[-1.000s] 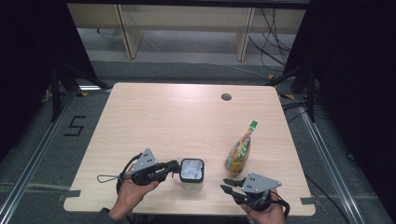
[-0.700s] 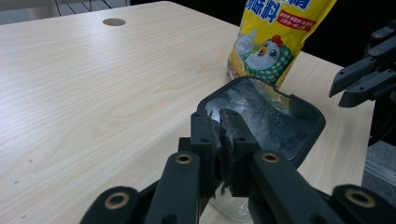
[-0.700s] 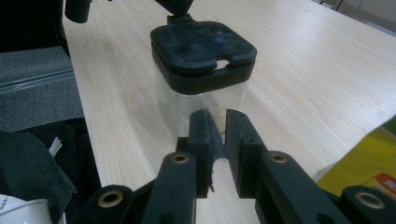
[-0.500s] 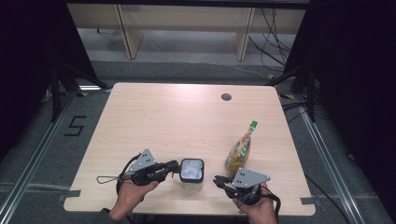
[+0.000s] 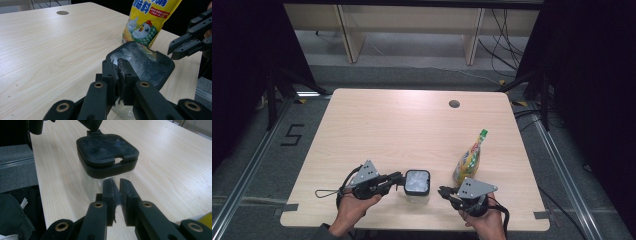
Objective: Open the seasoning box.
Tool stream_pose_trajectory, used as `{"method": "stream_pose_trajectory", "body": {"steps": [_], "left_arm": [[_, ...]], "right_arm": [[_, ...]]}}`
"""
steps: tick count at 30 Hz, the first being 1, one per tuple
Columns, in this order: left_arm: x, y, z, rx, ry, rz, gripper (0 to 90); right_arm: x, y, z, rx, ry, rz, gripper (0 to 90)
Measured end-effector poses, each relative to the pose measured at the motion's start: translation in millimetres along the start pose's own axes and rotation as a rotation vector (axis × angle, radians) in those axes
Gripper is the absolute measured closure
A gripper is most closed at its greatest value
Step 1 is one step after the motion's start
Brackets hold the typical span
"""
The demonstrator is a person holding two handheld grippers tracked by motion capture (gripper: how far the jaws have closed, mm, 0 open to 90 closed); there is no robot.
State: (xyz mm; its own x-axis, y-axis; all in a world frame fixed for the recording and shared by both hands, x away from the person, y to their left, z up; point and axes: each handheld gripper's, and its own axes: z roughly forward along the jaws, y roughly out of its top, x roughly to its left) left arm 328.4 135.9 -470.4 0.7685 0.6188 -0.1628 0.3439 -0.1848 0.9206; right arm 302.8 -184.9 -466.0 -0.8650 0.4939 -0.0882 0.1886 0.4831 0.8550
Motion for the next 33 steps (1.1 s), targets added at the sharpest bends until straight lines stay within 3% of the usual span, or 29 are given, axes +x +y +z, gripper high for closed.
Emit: {"method": "stream_pose_trajectory", "body": {"steps": [2,6,8,10,15,26,27,28,33], "left_arm": [[0.6,-0.4,-0.6,-0.001,0.002,0.002,84.1],[2.6,-1.7,-1.2,-0.006,-0.009,-0.022,84.1],[2.9,-3.4,-1.0,-0.016,-0.009,-0.065,84.1],[5.1,-4.2,-0.5,-0.022,-0.028,-0.072,84.0],[4.1,-3.8,-0.5,-0.021,-0.02,-0.06,84.1],[3.6,-5.5,0.1,-0.036,-0.024,-0.08,84.1],[4.3,-5.3,-0.1,-0.036,-0.029,-0.063,84.1],[3.9,-5.8,0.0,-0.037,-0.024,-0.081,84.1],[3.6,-6.4,-0.1,-0.041,-0.023,-0.082,84.1]], "right_arm": [[-1.1,0.5,-0.2,0.002,0.004,-0.021,83.5],[0.0,0.6,0.1,0.002,0.004,-0.013,83.7],[0.3,0.6,0.4,0.003,0.004,-0.016,83.7],[0.3,0.7,0.7,0.003,0.005,-0.015,83.7],[0.4,0.6,1.5,-0.001,0.008,-0.012,83.7],[0.4,3.0,1.6,-0.006,0.008,-0.013,83.7],[0.4,3.2,1.2,-0.003,0.001,-0.008,83.7],[-0.6,4.0,2.6,-0.009,0.01,-0.023,83.9],[-0.7,8.3,7.7,-0.015,0.017,-0.016,84.2]]}}
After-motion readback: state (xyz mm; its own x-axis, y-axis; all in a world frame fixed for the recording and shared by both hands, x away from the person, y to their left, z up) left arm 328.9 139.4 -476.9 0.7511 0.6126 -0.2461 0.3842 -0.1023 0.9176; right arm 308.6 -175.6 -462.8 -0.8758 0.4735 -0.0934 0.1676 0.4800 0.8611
